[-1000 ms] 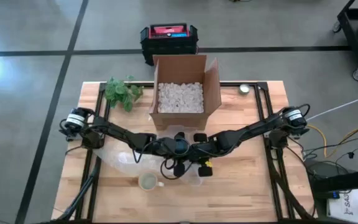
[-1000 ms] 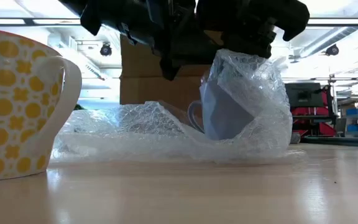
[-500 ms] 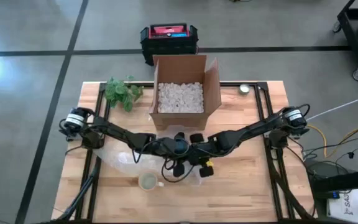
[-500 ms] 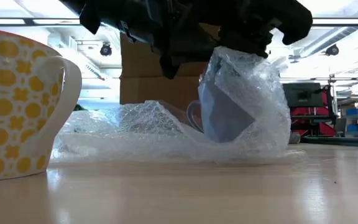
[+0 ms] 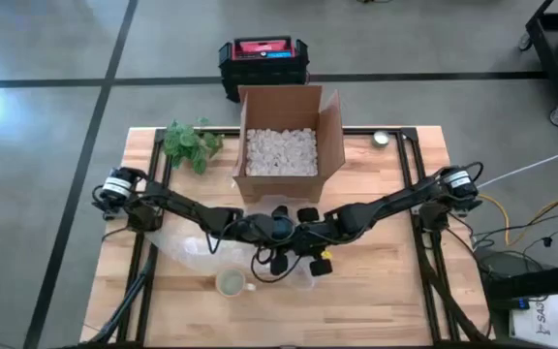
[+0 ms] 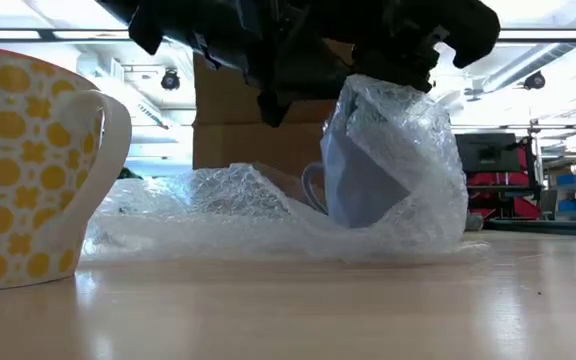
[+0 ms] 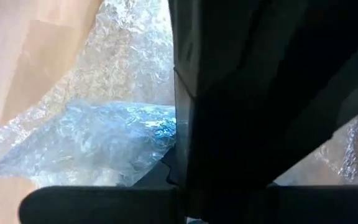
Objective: Wrap mug
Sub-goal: Wrap the blue mug with the right bubble wrap
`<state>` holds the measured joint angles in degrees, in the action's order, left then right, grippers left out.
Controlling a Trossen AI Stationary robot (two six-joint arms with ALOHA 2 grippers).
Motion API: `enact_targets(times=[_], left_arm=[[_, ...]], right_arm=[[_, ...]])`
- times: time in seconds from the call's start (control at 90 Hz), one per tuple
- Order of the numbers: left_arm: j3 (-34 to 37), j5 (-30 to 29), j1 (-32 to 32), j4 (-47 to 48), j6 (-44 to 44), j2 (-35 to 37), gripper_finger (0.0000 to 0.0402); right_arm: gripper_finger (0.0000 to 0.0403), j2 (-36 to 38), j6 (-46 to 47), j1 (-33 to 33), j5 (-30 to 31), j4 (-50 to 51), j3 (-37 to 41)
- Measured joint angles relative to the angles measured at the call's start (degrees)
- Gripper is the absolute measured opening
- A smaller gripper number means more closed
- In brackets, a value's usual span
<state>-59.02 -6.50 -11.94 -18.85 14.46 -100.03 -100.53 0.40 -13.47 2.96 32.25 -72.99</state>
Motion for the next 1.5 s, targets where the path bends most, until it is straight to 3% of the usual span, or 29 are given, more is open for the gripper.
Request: enact_targets(times=[0.267,0.4,0.789,1.3,1.5], left_arm=[[-0.11,0.10,0.00,1.68,0.59,0.21,0.0001],[-0.17,3.10,-0.16,2.86,2.17,0.87,0.0001],[0.02,1.18,0.22,1.84,1.07,-2.05,0.0001],[0.15,0.96,0.24,0.52,1.01,-2.12,0.0001],[0.61,2.20,0.15,9.54,1.23,-1.96,0.0001]], right_arm=[[0.0009,0.00,-2.65,0.13,-0.02,-0.77,-0.28],[0.0009,-0.02,-1.17,0.11,-0.22,-0.99,-0.31],[0.0009,-0.13,-3.87,0.13,-0.05,1.16,-0.61],[0.0009,0.35,-2.53,0.14,-0.07,12.55,-6.69],[0.0009,0.34,-2.63,0.21,0.54,11.51,-6.68]])
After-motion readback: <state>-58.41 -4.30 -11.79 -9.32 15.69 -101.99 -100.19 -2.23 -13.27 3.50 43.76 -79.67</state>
